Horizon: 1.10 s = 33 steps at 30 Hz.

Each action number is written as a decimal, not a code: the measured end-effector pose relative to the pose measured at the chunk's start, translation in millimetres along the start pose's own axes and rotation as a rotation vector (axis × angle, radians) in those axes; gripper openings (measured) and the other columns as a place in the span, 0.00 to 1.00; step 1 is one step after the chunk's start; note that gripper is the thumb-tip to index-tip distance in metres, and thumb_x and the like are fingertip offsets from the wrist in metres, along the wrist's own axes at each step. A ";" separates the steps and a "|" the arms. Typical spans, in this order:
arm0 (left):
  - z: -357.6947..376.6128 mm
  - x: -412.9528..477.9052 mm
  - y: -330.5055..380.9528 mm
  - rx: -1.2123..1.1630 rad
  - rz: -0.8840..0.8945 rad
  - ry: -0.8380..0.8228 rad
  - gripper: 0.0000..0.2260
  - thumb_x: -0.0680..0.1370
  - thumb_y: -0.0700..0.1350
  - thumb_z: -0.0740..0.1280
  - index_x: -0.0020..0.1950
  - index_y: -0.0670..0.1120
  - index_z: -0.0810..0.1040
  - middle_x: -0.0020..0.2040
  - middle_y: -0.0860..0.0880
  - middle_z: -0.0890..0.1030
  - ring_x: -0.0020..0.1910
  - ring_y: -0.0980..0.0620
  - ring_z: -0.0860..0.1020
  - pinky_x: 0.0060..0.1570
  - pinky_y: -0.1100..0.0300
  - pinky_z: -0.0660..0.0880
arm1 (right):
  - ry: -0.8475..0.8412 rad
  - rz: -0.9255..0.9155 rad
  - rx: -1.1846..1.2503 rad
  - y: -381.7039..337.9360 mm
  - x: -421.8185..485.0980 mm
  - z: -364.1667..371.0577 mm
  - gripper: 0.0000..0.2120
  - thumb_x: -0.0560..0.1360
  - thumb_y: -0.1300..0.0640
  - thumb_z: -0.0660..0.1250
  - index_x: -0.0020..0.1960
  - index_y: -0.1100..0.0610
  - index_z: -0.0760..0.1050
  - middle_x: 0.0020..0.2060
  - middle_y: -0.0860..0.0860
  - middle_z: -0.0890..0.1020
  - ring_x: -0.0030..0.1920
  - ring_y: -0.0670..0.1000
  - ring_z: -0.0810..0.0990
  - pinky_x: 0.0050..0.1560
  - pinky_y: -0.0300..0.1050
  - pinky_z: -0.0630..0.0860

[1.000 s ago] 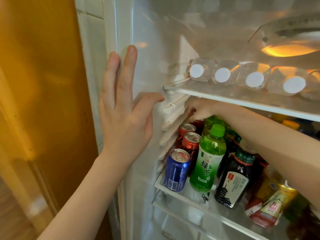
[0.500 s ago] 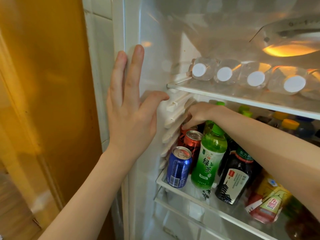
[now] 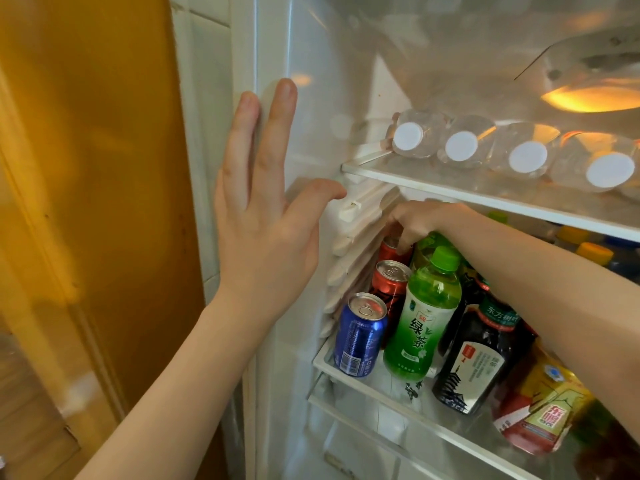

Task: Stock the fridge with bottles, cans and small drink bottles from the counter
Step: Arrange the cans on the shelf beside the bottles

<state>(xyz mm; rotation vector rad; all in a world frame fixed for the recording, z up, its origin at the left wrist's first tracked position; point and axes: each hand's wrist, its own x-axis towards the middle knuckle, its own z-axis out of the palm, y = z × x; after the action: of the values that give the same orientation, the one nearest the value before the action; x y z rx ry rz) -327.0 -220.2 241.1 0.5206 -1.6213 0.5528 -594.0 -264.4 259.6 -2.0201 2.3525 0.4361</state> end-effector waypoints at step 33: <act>0.9 0.9 -2.2 -0.011 0.016 0.028 0.11 0.77 0.33 0.64 0.42 0.43 0.84 0.66 0.31 0.68 0.68 0.32 0.60 0.72 0.58 0.52 | 0.055 0.049 0.016 -1.3 -6.3 -1.2 0.19 0.73 0.42 0.67 0.55 0.54 0.80 0.52 0.52 0.81 0.52 0.53 0.78 0.56 0.49 0.75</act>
<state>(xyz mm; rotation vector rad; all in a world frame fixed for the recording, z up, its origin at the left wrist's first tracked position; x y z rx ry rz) -326.4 -222.5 242.0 0.4905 -1.6016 0.5605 -591.5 -258.7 261.6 -1.9967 2.4333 0.3664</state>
